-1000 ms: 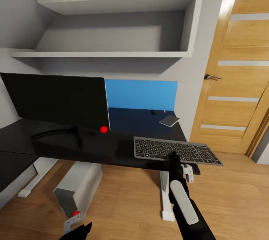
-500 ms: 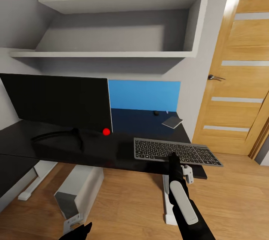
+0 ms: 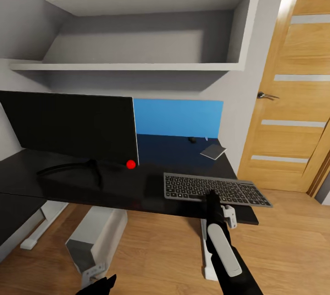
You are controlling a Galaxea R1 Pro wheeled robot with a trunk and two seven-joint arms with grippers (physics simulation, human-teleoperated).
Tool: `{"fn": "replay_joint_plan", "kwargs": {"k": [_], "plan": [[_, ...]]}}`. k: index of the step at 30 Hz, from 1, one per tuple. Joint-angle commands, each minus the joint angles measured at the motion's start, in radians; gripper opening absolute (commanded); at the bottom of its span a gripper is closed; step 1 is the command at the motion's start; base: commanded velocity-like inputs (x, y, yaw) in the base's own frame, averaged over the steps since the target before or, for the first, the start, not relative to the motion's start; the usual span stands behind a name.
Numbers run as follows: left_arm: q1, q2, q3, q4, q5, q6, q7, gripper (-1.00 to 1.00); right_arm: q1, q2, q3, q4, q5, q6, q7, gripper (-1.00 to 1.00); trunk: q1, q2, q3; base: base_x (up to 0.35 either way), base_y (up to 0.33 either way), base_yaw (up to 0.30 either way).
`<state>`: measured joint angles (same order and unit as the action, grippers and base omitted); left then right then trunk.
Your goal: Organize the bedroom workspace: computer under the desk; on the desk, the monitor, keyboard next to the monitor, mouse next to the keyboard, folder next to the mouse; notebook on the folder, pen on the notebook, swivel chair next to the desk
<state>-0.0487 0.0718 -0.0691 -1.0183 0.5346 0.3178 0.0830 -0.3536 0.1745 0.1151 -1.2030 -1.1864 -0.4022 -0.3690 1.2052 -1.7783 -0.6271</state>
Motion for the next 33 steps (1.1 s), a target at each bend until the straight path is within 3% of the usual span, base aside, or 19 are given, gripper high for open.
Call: {"fn": "replay_joint_plan", "kwargs": {"k": [1,19,33], "plan": [[0.000,0.001,-0.007,-0.002,0.010,0.003,0.009,1.00,-0.001,0.000,0.002,0.003,-0.004,-0.005,-0.002,-1.00,0.000,-0.001,-0.001,0.005,0.002,0.000],[0.000,0.000,-0.015,-0.002,0.010,0.003,0.008,1.00,-0.001,0.000,0.000,0.008,-0.001,-0.006,-0.005,-1.00,0.000,-0.001,-0.001,0.003,0.000,0.000],[0.000,0.000,-0.037,-0.002,0.012,-0.041,0.008,1.00,-0.001,0.000,-0.002,0.009,0.000,-0.004,-0.007,-1.00,0.000,-0.001,-0.001,0.044,0.000,0.000]]}}
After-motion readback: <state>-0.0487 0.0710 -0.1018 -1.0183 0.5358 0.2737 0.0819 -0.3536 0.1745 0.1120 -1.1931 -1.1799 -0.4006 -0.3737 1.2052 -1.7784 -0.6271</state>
